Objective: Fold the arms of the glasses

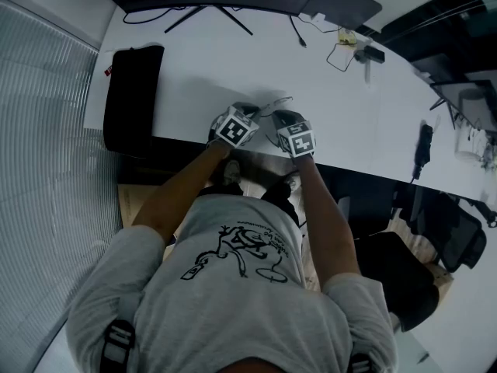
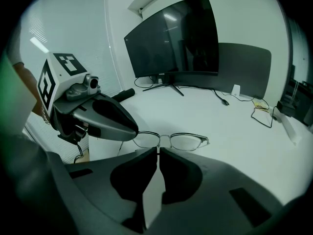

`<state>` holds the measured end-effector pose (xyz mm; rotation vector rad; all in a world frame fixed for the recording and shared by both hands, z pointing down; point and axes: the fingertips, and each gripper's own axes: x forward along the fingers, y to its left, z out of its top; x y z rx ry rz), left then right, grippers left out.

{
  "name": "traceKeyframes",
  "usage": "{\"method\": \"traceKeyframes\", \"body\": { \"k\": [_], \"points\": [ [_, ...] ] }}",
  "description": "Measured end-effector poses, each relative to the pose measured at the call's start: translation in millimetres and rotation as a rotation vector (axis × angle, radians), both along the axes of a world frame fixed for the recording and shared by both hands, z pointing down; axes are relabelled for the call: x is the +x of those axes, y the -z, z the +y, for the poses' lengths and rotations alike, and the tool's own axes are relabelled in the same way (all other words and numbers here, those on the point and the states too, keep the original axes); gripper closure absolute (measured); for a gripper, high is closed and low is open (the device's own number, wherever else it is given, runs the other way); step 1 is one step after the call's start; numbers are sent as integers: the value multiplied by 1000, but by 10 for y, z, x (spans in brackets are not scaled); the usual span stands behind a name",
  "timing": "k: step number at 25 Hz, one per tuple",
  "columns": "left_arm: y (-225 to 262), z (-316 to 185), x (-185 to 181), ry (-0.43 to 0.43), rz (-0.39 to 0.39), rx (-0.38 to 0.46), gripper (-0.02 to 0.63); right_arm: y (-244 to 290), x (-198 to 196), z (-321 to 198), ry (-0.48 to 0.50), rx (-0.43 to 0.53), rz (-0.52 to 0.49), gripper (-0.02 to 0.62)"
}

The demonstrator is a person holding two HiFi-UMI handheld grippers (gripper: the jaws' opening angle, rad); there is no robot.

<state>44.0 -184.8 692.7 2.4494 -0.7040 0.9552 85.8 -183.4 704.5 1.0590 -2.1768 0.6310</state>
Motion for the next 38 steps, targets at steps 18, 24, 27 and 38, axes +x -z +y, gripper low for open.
{"method": "traceKeyframes", "body": {
  "k": [18,24,27,38],
  "points": [
    [13,-61,10,-2,-3,40,570,157,8,66,-6,23,-16,566],
    [-2,-73,-26,-1,-15,43,570,198,30,283,0,18,-10,531],
    [5,-63,-41,1,-23,39,571,216,-10,409,10,20,-16,485],
    [8,-54,-71,7,-31,44,571,21,-142,735,28,32,69,307]
  ]
}}
